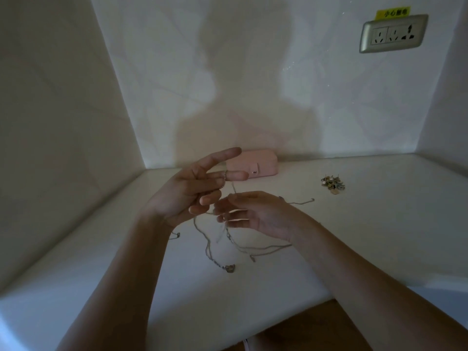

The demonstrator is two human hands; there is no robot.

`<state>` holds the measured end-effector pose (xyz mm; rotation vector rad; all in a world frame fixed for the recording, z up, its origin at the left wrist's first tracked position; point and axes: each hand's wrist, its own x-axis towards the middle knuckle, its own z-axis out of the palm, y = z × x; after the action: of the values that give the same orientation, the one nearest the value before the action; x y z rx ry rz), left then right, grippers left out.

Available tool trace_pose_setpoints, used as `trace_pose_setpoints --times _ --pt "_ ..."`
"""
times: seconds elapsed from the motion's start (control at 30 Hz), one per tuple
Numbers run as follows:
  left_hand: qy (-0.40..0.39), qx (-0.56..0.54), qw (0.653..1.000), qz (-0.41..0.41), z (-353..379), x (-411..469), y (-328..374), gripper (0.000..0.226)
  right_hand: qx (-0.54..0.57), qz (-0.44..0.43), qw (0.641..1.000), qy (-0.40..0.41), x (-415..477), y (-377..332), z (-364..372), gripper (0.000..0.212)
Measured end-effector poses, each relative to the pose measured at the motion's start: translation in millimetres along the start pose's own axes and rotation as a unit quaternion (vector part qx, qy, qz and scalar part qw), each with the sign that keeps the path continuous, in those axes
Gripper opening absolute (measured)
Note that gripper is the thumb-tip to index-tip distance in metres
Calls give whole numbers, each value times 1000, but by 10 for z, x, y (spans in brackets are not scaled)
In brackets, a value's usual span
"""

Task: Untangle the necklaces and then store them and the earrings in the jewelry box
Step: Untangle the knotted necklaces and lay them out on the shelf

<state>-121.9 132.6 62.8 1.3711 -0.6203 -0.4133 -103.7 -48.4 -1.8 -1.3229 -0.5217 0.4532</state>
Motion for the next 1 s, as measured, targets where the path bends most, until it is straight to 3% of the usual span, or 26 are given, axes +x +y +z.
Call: trace_pose_setpoints --times 0.13,0.23,0.37,0.4,0.53,0.63,0.73,0.83,1.0 --pt "32 -63 993 -90 -103 39 -58 47 59 -33 979 190 145 -68 -144 26" --pt "86 -71 980 -165 -150 91 -129 43 111 -35 962 248 231 -164 -275 30" --pt "19 74 968 -238 -230 114 -197 20 47 2 982 185 335 -248 -288 37" --pt "2 115 963 -245 -257 114 -211 25 49 15 985 164 357 -254 -262 41" --pt "-24 179 952 -249 -346 92 -229 90 31 105 991 75 405 -210 -190 68" --pt "-51 112 963 -238 -396 94 -219 104 1 152 988 7 400 -178 -163 84" --pt "-51 37 982 -178 -421 107 -212 97 -96 147 984 13 354 -170 -143 74" --pt "-22 12 992 -125 -446 96 -209 101 -203 114 971 48 294 -189 -142 46" --pt "51 32 994 -94 -560 42 -187 112 -331 58 939 73 192 -251 -223 25"
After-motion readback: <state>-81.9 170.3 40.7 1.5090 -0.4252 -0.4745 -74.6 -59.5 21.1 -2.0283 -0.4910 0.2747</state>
